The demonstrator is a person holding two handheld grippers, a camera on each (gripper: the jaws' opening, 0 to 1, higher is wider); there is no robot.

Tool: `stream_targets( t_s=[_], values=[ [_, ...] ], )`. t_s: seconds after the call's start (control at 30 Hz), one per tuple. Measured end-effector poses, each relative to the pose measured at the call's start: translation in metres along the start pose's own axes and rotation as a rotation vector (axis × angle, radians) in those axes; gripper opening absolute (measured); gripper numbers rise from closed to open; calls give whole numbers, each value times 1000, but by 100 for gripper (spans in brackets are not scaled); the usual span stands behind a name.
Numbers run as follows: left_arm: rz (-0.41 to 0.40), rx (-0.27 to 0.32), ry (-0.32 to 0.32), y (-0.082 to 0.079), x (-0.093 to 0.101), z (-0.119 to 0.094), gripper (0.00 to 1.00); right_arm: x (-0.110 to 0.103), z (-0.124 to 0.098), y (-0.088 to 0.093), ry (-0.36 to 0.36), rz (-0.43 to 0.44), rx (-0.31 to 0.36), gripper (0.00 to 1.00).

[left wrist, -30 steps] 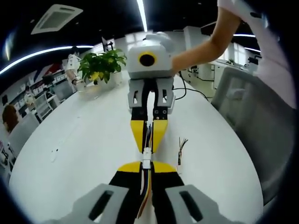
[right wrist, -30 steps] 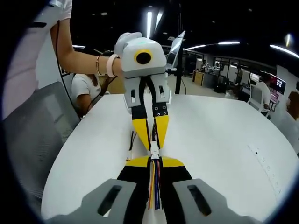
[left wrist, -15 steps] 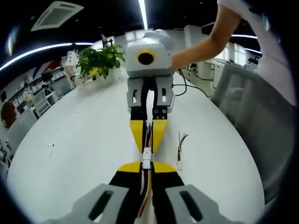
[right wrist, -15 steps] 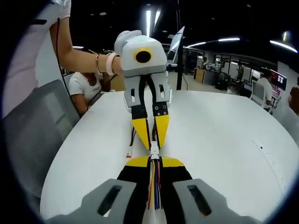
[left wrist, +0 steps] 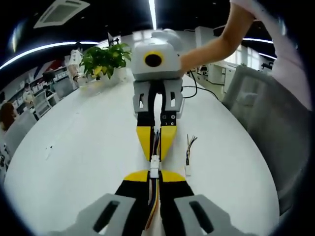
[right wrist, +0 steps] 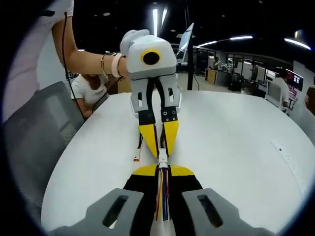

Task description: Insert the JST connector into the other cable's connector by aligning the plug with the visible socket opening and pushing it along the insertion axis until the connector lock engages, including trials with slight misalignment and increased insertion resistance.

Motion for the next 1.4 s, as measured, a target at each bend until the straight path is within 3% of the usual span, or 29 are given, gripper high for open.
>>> stream_targets(
  t_s=[1.4],
  values=[
    [-42,-24,-1,15,4,11,0,-1,12,22,6,5,-37,4]
  ],
)
Point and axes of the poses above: the point that each gripper's makers call its tool centre point, and the gripper's own axes: z roughly forward along the fingers, x roughly to its right, y roughly out of its underside, the point moved 5 cm from there along -z, roughly backward along the fingers, and after that the axes turned 10 degrees about -z, right-handed, at the moved point
